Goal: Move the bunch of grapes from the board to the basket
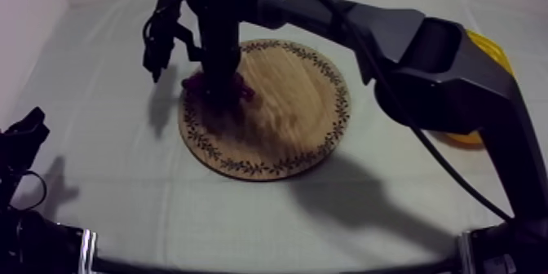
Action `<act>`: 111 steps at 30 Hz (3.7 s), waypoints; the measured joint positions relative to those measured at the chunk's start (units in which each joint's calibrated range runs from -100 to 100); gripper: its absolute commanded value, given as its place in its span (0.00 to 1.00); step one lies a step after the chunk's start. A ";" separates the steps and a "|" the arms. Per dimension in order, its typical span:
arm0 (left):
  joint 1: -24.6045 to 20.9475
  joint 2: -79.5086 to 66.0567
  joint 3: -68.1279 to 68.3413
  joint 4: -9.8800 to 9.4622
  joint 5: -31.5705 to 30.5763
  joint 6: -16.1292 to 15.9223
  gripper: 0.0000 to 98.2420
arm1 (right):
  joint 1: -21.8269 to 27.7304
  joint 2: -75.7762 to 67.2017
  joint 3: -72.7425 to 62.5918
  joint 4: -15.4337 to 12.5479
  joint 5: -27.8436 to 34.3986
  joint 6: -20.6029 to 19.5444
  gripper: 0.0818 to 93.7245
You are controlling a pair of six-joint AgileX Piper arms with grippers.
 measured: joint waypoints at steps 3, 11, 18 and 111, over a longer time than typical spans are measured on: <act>0.00 0.00 0.00 0.00 0.00 0.00 0.00 | 0.13 2.45 -2.86 0.73 0.44 0.00 0.83; 0.00 0.00 0.00 0.00 0.00 0.00 0.00 | 0.11 5.98 -7.61 0.59 0.74 0.52 0.79; 0.00 0.00 0.00 0.00 0.00 0.00 0.00 | -0.12 7.57 -8.58 0.26 1.35 1.13 0.61; 0.00 0.00 0.00 0.00 0.00 -0.02 0.00 | 34.15 -65.14 75.45 2.02 -4.14 -8.12 0.34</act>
